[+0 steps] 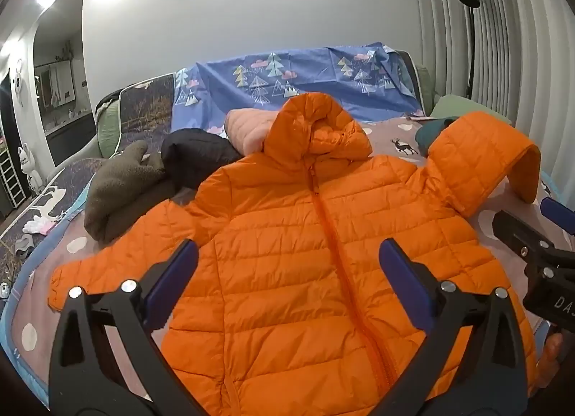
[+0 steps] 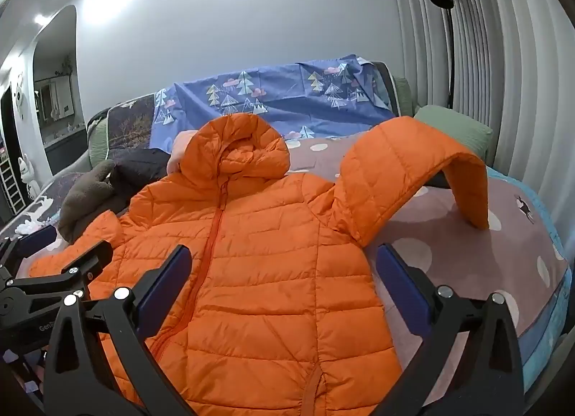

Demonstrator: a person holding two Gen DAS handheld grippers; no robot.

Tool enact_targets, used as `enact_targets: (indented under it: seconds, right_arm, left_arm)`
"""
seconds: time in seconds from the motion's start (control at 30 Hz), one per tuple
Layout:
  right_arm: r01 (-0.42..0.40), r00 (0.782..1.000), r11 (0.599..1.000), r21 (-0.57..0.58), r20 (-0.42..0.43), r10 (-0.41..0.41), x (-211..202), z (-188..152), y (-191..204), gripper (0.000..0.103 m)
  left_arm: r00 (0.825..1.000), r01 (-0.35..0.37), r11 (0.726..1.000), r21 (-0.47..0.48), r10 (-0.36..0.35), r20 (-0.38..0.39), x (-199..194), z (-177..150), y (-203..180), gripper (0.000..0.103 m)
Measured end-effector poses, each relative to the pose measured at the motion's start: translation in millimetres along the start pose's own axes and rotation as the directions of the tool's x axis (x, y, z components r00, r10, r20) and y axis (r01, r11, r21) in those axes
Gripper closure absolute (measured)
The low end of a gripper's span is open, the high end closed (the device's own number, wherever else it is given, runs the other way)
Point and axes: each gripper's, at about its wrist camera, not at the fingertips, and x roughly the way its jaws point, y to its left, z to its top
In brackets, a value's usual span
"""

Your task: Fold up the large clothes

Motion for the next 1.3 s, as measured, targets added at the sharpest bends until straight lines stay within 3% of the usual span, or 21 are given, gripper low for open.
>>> enact_targets:
  seconds: [0.37,0.7,0.93,1.3]
  right_arm:
    - [-0.021,0.999,1.000,0.011,-0.044,0.021,12,-2,-1,0.001]
    - [-0.022,1.000,1.000,0.016,-0.018,0.023,5,-2,0,0.001]
    - [0.027,1.000,1.000,0.008,0.000,-0.027,1,0,2,0.002]
    - [0.012,0.999,1.000,0.015,-0.052,-0.012,10,2,2,0.035]
  left_arm:
    - [0.999,-0.003,1.000,0.006,0.003,-0.038,11,-16,5,0.002]
    - [0.998,-0.011,1.000,0.001,0.011,-0.055,13,-13,5,0.002]
    - [0.998,-0.013,1.000,-0.010,0.012,-0.066,14,-13,7,0.002]
    - [0.998,-0.007,1.000,-0.009,0.007,-0.067,16,-13,7,0.002]
